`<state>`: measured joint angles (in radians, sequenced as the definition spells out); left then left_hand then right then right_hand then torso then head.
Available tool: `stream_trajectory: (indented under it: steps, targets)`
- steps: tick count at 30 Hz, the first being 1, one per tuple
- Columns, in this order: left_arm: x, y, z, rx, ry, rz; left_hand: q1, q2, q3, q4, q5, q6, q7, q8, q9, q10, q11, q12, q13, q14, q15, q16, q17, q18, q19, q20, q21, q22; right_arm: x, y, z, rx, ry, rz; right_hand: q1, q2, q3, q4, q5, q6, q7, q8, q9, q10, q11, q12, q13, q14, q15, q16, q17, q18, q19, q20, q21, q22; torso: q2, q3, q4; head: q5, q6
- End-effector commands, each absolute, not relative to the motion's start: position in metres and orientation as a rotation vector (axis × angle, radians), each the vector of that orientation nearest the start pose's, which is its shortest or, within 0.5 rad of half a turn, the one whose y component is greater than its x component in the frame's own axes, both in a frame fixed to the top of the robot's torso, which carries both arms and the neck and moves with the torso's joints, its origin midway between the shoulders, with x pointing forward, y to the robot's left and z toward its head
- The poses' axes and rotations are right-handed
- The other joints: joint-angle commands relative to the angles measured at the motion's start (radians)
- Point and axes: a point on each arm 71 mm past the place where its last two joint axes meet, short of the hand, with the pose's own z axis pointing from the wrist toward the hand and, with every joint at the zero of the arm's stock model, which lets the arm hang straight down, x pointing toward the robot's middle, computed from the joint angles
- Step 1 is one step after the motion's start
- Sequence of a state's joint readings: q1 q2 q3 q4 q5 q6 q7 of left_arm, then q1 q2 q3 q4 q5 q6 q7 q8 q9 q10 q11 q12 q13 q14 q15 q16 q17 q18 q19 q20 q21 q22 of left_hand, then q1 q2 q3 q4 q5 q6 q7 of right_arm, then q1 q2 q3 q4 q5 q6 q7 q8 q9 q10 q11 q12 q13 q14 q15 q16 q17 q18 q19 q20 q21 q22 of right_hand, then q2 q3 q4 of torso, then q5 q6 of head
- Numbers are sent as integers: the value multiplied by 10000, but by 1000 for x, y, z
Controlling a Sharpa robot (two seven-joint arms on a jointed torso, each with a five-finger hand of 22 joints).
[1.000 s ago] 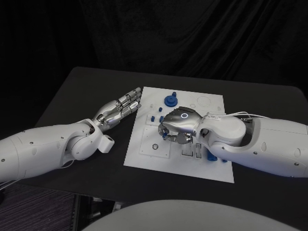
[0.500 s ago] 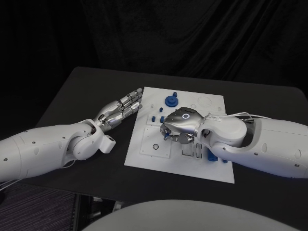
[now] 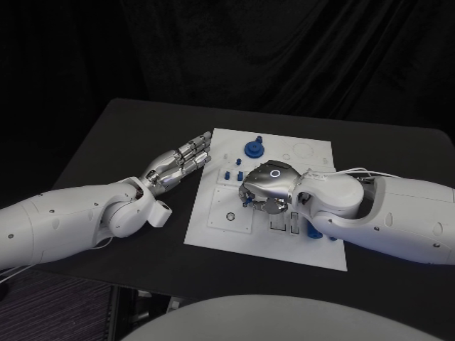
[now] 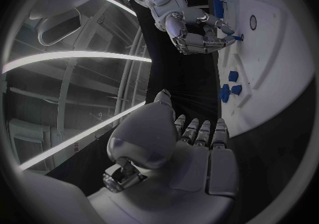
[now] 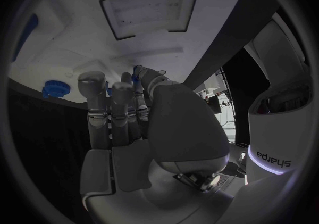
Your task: Assemble the parts on the task board
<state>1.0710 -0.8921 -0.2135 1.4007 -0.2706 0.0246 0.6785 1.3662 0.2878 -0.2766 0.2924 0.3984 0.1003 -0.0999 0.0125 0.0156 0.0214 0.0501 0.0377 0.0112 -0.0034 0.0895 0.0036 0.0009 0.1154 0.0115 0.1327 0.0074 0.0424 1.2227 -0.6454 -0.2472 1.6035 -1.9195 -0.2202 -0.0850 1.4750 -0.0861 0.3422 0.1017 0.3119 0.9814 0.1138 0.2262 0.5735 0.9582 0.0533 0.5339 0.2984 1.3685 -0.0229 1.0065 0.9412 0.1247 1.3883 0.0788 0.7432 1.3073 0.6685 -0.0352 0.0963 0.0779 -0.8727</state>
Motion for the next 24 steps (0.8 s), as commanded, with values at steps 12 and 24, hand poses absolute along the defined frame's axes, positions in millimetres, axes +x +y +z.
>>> stream_trajectory:
  steps: [12, 24]
  targets:
    - [435, 249, -278, -7601, 15346, -17971, 128, -23, 75, -21, 79, -10, 92, 42, 13, 0, 70, 55, 13, 34, 76, -36, -9, -1, -8, 105, 22, -16, 415, -76, -242, -9102, 16082, 6494, -74, -60, 38, -46, -103, -140, -24, -197, -60, 63, -21, -142, -34, -97, -65, -98, -58, 56, -89, -29, -84, 914, 2, 1, -11, 88, 1]
    - [434, 247, -281, -7658, 15447, -17996, 187, -28, 106, -35, 139, -9, 107, 43, 13, -6, 70, 51, 11, 34, 85, -36, -9, 15, -9, 128, 21, -21, 413, -74, -245, -9189, 16209, 6516, -82, -58, 40, -43, -119, -154, -28, -220, -69, 57, -19, -159, -37, -106, -73, -114, -74, 63, -101, -33, -126, 905, -3, -1, -11, 100, 1]
